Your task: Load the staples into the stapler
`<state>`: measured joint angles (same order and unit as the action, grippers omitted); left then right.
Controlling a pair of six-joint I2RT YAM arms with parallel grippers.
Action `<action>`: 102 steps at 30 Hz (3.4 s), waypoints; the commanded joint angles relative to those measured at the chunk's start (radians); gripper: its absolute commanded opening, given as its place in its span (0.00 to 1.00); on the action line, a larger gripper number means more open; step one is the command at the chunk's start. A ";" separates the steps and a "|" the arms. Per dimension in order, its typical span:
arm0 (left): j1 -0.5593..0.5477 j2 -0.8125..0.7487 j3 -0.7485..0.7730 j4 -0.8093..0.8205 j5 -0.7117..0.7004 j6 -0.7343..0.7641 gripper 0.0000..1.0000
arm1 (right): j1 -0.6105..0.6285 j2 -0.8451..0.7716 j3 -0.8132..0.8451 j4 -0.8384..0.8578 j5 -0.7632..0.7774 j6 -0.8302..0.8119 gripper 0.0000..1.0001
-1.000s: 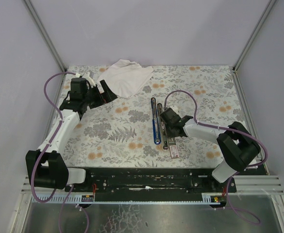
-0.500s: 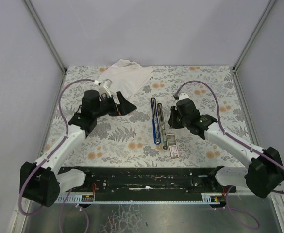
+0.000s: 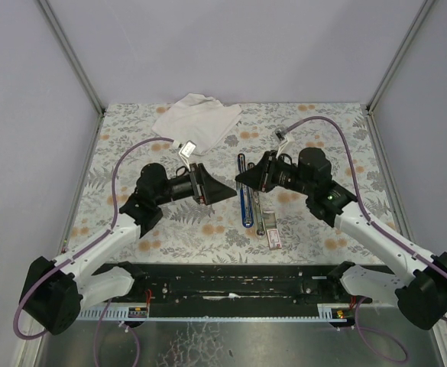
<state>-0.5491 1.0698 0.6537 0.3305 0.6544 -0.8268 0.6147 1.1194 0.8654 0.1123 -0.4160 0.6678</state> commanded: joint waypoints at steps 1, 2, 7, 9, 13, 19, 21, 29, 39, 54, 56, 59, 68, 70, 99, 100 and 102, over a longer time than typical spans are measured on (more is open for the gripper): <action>-0.003 -0.027 -0.036 0.284 0.123 -0.150 0.93 | -0.003 -0.030 -0.017 0.317 -0.191 0.161 0.24; -0.005 -0.032 -0.041 0.316 0.131 -0.179 0.92 | -0.004 -0.028 -0.021 0.350 -0.207 0.181 0.24; -0.006 -0.061 -0.024 0.332 0.126 -0.198 0.76 | -0.004 -0.012 -0.029 0.422 -0.256 0.224 0.24; -0.007 -0.064 -0.021 0.343 0.122 -0.210 0.69 | -0.004 -0.006 -0.031 0.434 -0.270 0.235 0.24; -0.010 -0.048 -0.019 0.377 0.120 -0.239 0.53 | -0.004 0.005 -0.034 0.447 -0.292 0.251 0.24; -0.014 -0.043 -0.009 0.374 0.107 -0.237 0.37 | -0.003 0.009 -0.040 0.449 -0.303 0.253 0.24; -0.014 -0.045 -0.012 0.372 0.099 -0.239 0.32 | -0.004 0.009 -0.039 0.449 -0.308 0.253 0.24; -0.014 -0.049 -0.007 0.333 0.071 -0.233 0.23 | -0.004 0.015 -0.034 0.433 -0.319 0.242 0.24; -0.014 -0.067 -0.017 0.227 0.036 -0.197 0.11 | -0.003 -0.002 -0.046 0.384 -0.277 0.208 0.39; -0.155 0.087 0.029 -0.614 -0.512 0.097 0.04 | -0.009 -0.126 -0.057 -0.150 0.302 -0.113 0.78; -0.189 0.136 0.050 -0.657 -0.584 0.090 0.04 | -0.009 -0.138 -0.080 -0.154 0.314 -0.143 0.79; -0.231 0.197 0.067 -0.690 -0.664 0.072 0.04 | -0.009 -0.152 -0.093 -0.185 0.357 -0.175 0.84; -0.330 0.367 0.103 -0.705 -0.770 -0.016 0.08 | -0.009 -0.185 -0.127 -0.197 0.354 -0.237 0.87; -0.345 0.400 0.116 -0.715 -0.791 -0.028 0.09 | -0.009 -0.175 -0.118 -0.219 0.351 -0.243 0.87; -0.423 0.526 0.108 -0.523 -0.624 -0.078 0.47 | -0.006 -0.012 -0.099 -0.295 0.304 -0.181 0.85; -0.422 0.517 0.110 -0.527 -0.635 -0.072 0.48 | -0.005 -0.011 -0.100 -0.295 0.305 -0.178 0.85; -0.416 0.489 0.116 -0.552 -0.663 -0.052 0.50 | 0.001 -0.008 -0.099 -0.300 0.316 -0.161 0.85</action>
<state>-0.9627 1.5867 0.7971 -0.2256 -0.0029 -0.8921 0.6086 1.1084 0.7380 -0.1841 -0.1211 0.4683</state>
